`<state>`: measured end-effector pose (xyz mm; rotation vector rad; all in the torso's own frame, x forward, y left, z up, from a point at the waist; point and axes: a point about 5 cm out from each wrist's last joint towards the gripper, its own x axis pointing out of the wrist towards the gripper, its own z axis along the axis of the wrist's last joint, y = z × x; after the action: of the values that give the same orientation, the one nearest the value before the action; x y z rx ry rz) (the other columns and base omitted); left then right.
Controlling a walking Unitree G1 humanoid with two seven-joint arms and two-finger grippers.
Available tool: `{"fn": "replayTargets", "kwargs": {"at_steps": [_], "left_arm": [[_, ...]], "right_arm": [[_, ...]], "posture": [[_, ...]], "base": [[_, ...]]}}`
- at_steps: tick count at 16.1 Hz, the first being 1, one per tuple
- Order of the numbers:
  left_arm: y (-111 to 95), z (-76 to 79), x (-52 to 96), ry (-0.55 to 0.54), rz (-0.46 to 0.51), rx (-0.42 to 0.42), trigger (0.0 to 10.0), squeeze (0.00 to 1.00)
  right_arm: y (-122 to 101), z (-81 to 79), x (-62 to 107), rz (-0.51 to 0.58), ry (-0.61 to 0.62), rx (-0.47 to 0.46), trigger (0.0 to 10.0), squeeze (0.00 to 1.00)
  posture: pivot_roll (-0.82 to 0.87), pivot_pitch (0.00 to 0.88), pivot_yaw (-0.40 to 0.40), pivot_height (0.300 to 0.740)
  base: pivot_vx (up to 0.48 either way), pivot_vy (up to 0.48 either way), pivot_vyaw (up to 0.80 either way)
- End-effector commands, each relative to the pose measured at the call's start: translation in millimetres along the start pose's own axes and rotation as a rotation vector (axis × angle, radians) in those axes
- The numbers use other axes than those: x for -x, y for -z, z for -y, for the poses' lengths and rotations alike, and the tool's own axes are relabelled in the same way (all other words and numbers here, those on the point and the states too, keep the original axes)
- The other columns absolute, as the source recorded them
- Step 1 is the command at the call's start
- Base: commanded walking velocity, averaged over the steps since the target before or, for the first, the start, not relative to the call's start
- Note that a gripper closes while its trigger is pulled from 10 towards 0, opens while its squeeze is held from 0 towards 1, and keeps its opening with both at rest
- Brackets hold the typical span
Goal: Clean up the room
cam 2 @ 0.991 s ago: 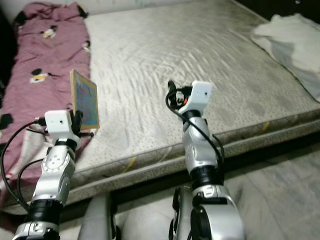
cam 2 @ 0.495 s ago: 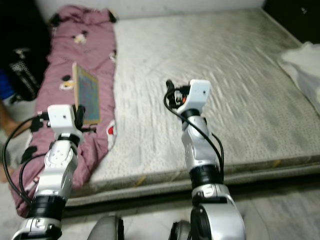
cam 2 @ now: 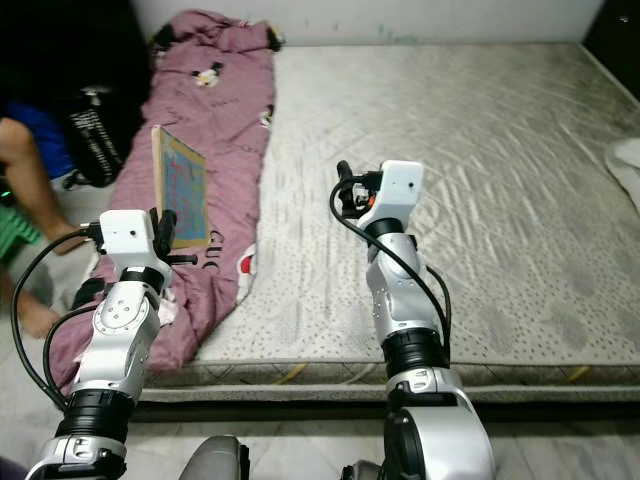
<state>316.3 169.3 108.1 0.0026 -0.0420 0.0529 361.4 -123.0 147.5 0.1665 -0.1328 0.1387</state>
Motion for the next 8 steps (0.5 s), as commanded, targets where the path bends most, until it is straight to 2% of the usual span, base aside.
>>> {"fn": "replayTargets", "kwargs": {"at_steps": [1,7,8], "left_arm": [[-9.6,1.6,-2.7,0.013,0.04,-0.018,10.0,0.0],[-10.6,1.9,-2.5,0.018,0.046,-0.007,10.0,0.0],[-10.5,2.2,-2.6,0.018,0.044,-0.006,10.0,0.0]], "right_arm": [[2.9,0.8,0.6,-0.015,0.011,0.005,10.0,0.0],[6.5,-0.4,0.9,-0.031,0.005,0.038,10.0,0.0],[5.9,-1.2,1.1,-0.026,-0.005,0.044,10.0,0.0]], "posture": [[0.05,0.0,0.027,0.74],[0.05,0.0,0.02,0.74],[0.05,0.0,0.02,0.74]], "base": [[0.0,0.0,0.0],[0.0,0.0,0.0],[0.0,-0.244,0.46]]}}
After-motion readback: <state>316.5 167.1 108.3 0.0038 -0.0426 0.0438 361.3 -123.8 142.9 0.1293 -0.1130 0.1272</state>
